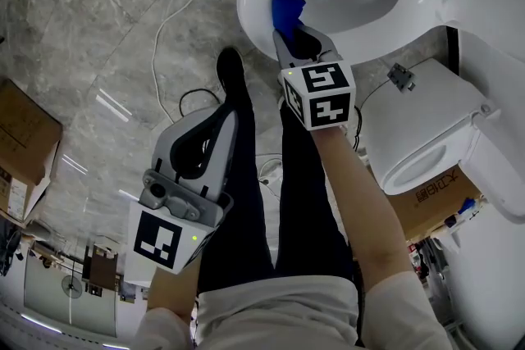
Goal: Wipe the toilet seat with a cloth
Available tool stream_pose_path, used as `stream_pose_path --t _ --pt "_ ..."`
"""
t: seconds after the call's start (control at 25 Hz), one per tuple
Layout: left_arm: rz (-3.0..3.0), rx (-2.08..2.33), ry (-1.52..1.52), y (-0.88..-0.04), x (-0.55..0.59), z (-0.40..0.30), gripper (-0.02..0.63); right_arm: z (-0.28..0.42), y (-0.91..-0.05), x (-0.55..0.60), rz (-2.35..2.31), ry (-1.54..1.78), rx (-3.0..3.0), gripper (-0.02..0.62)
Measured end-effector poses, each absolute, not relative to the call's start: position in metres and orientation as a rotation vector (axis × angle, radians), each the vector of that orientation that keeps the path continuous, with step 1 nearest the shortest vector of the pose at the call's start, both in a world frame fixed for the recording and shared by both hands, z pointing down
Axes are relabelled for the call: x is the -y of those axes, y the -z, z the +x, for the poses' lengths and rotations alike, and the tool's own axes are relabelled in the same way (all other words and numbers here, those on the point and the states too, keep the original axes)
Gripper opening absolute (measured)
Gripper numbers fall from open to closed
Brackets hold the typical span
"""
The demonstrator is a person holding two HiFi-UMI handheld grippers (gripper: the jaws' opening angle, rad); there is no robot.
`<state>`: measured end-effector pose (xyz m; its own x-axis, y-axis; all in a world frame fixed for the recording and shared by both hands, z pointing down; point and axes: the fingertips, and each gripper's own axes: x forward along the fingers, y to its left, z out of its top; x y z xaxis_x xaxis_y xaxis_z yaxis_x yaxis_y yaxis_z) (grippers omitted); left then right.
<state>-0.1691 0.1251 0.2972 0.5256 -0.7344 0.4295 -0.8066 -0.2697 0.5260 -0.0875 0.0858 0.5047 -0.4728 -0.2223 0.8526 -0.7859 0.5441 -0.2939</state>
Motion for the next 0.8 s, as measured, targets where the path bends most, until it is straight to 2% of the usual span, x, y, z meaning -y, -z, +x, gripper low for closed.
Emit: stream_pose_path --t 0.8 --pt "2.022 1.284 -0.117 -0.306 -0.119 -0.192 0.005 -0.111 -0.499 -0.074 0.834 -0.893 2.033 0.054"
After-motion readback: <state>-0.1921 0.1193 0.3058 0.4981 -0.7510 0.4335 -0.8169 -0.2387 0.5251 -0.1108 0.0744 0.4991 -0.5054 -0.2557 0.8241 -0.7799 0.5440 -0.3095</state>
